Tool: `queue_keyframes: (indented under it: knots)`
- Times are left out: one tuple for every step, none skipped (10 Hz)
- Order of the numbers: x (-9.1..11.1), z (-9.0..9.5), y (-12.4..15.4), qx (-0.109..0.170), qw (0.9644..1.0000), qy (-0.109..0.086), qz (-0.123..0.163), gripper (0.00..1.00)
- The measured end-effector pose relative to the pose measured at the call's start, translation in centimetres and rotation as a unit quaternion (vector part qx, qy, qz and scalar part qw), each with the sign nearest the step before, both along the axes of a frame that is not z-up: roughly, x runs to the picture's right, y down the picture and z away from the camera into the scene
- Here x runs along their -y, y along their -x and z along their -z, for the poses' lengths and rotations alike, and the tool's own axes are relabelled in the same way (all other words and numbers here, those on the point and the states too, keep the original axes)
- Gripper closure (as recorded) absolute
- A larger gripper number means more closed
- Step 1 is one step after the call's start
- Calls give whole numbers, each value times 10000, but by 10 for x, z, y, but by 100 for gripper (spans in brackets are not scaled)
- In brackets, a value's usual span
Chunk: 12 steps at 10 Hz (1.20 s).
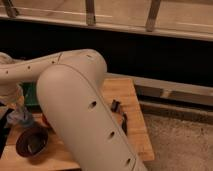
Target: Place towel in plastic cup
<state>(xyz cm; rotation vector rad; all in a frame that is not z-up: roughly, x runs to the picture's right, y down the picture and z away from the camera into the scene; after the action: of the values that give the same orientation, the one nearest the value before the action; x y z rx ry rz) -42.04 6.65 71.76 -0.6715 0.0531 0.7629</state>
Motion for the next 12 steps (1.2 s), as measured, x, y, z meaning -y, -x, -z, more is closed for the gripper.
queue_keyframes:
  knots:
    - [0, -6, 1, -90, 9999, 22, 74, 97]
    - [-6, -14, 7, -163, 9997, 99, 177, 86]
    - [-12, -21, 8, -203, 9994, 165, 219, 79]
    - [-20, -29, 9, -251, 9989, 278, 270, 66]
    - [-24, -32, 9, -275, 9986, 349, 295, 57]
    - [-28, -33, 10, -287, 9983, 385, 323, 48]
    - [-32, -33, 11, -295, 9981, 420, 343, 37]
    - [-32, -33, 8, -323, 9980, 436, 334, 32]
    - [-32, -33, 5, -353, 9979, 446, 313, 32]
    - [-30, -33, 2, -378, 9979, 444, 283, 32]
    - [-28, -32, 0, -380, 9981, 423, 233, 32]
    - [-22, -29, -4, -375, 9985, 380, 153, 32]
